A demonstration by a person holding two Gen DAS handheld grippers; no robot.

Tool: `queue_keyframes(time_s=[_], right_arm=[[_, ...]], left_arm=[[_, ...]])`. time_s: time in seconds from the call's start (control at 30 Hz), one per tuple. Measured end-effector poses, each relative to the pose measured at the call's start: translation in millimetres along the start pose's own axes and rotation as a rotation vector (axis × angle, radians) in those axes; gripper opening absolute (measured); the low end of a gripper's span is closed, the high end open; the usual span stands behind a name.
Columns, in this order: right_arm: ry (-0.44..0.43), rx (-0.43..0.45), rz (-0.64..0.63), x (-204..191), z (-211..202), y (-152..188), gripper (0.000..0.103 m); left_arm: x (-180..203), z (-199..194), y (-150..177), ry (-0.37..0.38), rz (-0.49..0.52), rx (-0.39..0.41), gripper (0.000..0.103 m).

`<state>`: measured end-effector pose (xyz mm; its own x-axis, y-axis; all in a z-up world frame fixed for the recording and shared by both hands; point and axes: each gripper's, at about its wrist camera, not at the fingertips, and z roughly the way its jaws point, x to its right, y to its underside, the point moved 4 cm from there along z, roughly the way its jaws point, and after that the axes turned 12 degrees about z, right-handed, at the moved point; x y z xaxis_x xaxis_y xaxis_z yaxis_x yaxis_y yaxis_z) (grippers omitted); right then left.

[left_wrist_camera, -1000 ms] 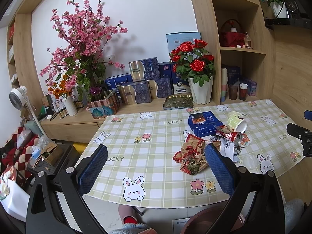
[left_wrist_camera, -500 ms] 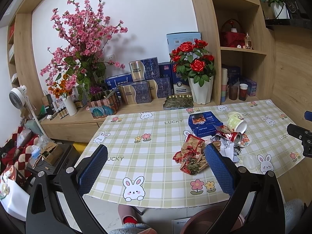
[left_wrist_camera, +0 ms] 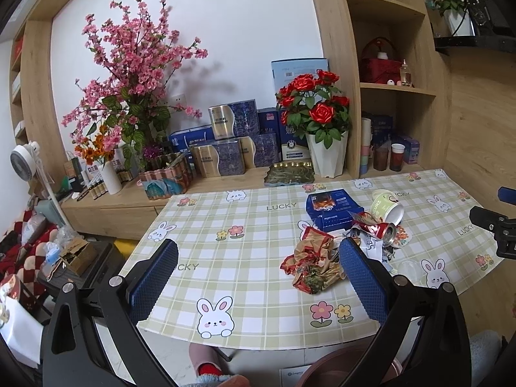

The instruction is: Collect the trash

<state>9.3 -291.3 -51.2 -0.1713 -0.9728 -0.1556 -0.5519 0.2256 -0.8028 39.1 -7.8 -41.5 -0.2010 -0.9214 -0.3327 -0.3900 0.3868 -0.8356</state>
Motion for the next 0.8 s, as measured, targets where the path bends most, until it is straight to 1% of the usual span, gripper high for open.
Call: queue_keyframes(time_s=[0.2,0.37,0.43,0.53,0.57,0.6,0.63,0.73,0.8], right_arm=[[0.002,0.002,0.0,-6,10,6,0.097],[-0.017,-0.01,0.015,-1,26,11,0.098],[-0.017,-0.008,0.009,-1,34,13,0.098],[0.003,-0.059,-0.027,-4,55,20,0.097],[0.0,-0.076,-0.034,-5,61,22,0.098],[0.008,-0.08,-0.038,-5,66,23,0.097],[0.027,-0.076,-0.046,-5,72,24,0.097],[0.092,-0.077,-0.093,-5,88,27,0.097],[0.11,-0.088,-0.127,-4,98,29,0.097]], left_arm=[[0,10,3,0.024,0.034,0.009,0.098],[6,32,18,0.11,0.068,-0.014,0.098],[7,40,25,0.137,0.059,-0.004,0.098],[11,55,35,0.195,0.028,0.03,0.098],[15,60,37,0.217,0.034,0.013,0.098],[24,68,39,0.265,0.058,-0.025,0.098],[30,73,39,0.285,0.074,-0.039,0.098],[51,84,42,0.287,0.148,-0.032,0.098],[66,96,44,0.295,0.22,-0.017,0.098]])
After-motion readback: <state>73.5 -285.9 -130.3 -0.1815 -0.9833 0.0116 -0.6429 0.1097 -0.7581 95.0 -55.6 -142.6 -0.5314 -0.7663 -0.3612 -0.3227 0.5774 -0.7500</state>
